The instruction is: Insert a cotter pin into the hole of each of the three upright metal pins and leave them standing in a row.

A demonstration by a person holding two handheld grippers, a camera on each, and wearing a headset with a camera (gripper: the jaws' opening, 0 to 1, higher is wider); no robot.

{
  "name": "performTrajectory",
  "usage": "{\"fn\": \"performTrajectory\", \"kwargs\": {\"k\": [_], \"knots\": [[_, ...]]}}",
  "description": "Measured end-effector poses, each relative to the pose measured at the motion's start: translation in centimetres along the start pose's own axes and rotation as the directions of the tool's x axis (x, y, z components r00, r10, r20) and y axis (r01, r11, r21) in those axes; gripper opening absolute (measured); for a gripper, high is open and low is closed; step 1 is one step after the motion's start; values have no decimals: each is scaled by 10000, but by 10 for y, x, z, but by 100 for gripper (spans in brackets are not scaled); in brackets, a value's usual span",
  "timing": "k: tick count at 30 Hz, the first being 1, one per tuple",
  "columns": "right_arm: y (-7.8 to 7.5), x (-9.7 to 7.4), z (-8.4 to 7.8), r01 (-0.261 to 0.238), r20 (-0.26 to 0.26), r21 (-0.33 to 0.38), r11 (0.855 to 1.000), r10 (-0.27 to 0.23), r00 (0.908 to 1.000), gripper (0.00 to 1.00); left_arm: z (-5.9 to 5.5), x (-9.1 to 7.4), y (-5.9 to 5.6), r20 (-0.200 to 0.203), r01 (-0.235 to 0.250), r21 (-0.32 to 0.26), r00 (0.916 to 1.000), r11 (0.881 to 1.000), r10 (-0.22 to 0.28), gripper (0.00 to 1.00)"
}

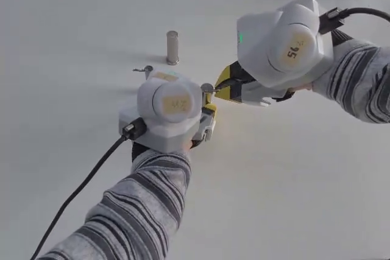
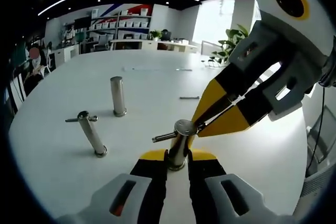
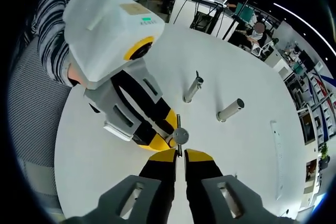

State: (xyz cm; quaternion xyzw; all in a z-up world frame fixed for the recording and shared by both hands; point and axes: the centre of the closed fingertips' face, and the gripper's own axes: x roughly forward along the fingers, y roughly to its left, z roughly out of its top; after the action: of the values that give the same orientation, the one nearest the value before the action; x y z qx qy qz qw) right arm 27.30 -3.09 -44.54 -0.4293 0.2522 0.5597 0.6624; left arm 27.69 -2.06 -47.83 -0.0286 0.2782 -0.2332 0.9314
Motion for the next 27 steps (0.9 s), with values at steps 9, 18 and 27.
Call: {"fn": "performTrajectory", "kwargs": {"k": [9, 18, 27], "knots": [[0, -8, -4, -87, 113, 697, 9975, 79, 9999, 0, 0, 1, 0, -51, 11, -20, 10000, 10000, -12, 11], [3, -6, 1, -171, 239, 993, 9949, 148, 9996, 0, 0, 1, 1, -85, 11, 22, 10000, 10000, -10, 11], [5, -7, 1, -191, 195, 1050, 9943, 171, 9997, 0, 0, 0, 1, -139, 27, 83, 9999, 10000, -26, 11]]}}
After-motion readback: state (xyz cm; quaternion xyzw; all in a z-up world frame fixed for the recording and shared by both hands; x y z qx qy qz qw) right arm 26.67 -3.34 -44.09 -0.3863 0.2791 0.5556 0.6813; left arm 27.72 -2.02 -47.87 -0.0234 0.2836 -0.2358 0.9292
